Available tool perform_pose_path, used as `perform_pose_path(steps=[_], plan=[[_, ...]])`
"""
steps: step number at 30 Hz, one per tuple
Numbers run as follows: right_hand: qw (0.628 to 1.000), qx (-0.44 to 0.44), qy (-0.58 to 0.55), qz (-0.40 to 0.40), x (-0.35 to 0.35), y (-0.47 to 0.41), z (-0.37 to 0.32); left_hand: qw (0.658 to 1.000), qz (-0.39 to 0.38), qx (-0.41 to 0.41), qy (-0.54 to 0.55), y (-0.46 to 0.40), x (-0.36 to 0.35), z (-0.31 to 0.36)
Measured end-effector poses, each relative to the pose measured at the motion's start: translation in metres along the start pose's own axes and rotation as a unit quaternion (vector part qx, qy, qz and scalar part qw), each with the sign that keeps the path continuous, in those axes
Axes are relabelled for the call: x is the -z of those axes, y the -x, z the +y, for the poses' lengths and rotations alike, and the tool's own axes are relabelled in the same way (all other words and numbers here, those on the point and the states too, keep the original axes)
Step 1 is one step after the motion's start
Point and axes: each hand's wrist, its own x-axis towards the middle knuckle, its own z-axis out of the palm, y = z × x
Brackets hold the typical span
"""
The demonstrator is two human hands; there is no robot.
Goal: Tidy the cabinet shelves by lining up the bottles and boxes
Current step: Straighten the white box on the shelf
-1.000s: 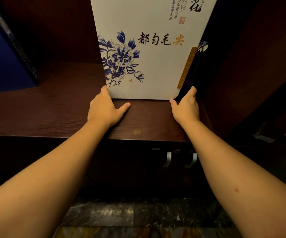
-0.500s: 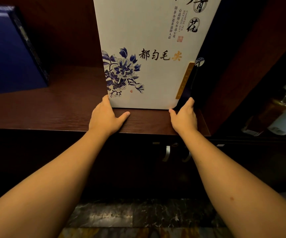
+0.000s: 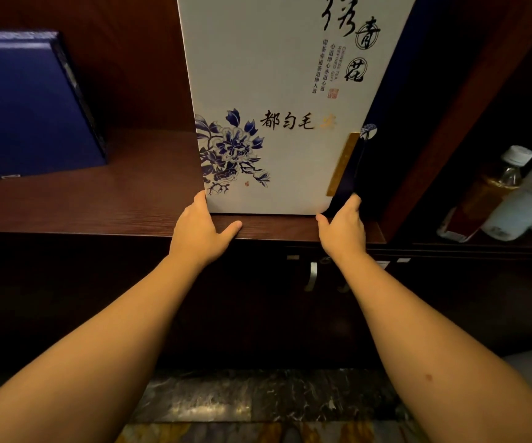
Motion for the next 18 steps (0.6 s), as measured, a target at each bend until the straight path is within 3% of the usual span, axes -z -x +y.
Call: perform_pose_path(steps=[8,18], plan=[[0.999,-0.003,-0.049,0.005,0.004,0.018,0.002,1.0,-0.019,0.006,0.023,0.01,0.007,-0.002],[0.999,-0.011,-0.024,-0.041,0.015,0.021,-0.005,0.997,-0.069,0.016,0.035,0.01,0.016,-0.005]])
